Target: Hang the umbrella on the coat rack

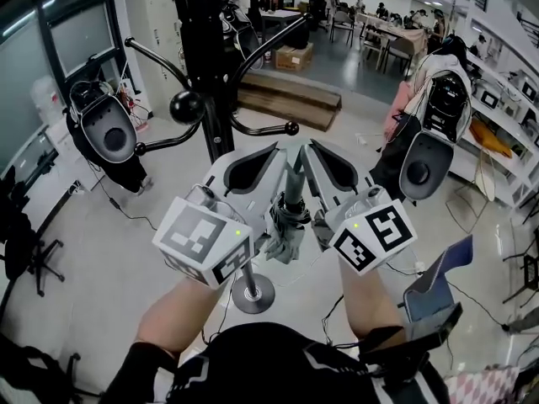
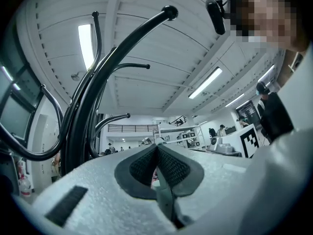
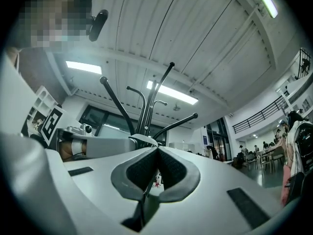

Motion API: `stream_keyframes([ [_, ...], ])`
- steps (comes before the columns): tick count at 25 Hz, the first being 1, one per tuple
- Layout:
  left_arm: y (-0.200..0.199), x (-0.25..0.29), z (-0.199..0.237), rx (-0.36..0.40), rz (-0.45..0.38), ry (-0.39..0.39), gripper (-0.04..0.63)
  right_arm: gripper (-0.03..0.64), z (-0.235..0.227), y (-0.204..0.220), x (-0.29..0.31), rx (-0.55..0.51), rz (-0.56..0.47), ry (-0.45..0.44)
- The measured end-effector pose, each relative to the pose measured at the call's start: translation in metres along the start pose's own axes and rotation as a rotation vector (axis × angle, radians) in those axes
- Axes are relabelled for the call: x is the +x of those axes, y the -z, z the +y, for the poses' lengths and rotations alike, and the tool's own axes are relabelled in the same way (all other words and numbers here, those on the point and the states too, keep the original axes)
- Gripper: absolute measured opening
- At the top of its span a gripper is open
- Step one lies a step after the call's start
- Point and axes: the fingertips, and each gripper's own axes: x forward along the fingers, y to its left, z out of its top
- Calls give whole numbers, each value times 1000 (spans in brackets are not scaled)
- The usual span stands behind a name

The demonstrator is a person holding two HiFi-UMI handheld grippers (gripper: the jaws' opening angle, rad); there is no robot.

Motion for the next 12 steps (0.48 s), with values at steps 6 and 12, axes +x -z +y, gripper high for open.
stream_keyframes([
  [6,5,8,8,7,9,-46,9,9,-10,5,10,9,-1,-29],
  [12,4,6,14,11,8,-80,9,8,-9,7,18,18,-10,-60],
])
